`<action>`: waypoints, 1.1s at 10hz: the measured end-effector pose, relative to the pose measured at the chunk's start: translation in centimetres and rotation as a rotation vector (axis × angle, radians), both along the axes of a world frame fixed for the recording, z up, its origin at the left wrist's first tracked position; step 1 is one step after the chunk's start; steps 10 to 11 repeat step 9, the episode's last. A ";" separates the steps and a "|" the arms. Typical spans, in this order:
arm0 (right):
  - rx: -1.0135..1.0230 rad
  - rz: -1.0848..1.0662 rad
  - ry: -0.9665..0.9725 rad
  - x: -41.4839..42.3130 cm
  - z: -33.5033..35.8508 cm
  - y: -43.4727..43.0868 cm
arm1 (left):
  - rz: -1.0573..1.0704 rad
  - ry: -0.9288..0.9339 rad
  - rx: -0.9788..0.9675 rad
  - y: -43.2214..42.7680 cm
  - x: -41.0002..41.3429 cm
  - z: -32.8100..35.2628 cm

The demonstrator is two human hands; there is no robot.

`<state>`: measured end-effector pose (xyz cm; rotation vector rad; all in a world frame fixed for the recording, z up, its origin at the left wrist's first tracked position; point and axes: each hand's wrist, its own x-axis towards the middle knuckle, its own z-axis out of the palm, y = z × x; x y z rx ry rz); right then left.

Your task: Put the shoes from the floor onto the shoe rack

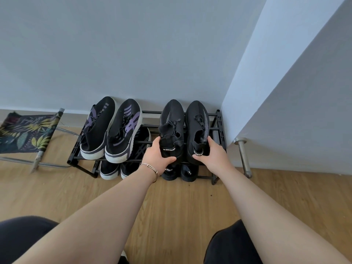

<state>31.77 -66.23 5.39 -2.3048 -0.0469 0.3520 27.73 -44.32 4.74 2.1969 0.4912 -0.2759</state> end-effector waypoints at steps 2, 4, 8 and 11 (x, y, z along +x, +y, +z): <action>-0.016 0.006 0.007 -0.1 0.8 0.4 | 0.055 0.032 -0.018 -1.2 -0.2 0.8; -0.054 -0.015 0.010 -0.1 0.4 0.5 | 0.080 0.060 -0.045 -1.4 -0.4 0.8; -0.454 0.145 -0.063 -1.9 7.2 2.2 | -0.268 0.112 0.499 0.3 -0.2 7.6; -0.484 0.181 -0.067 -2.7 11.6 2.7 | -0.302 0.098 0.611 1.0 -1.6 11.6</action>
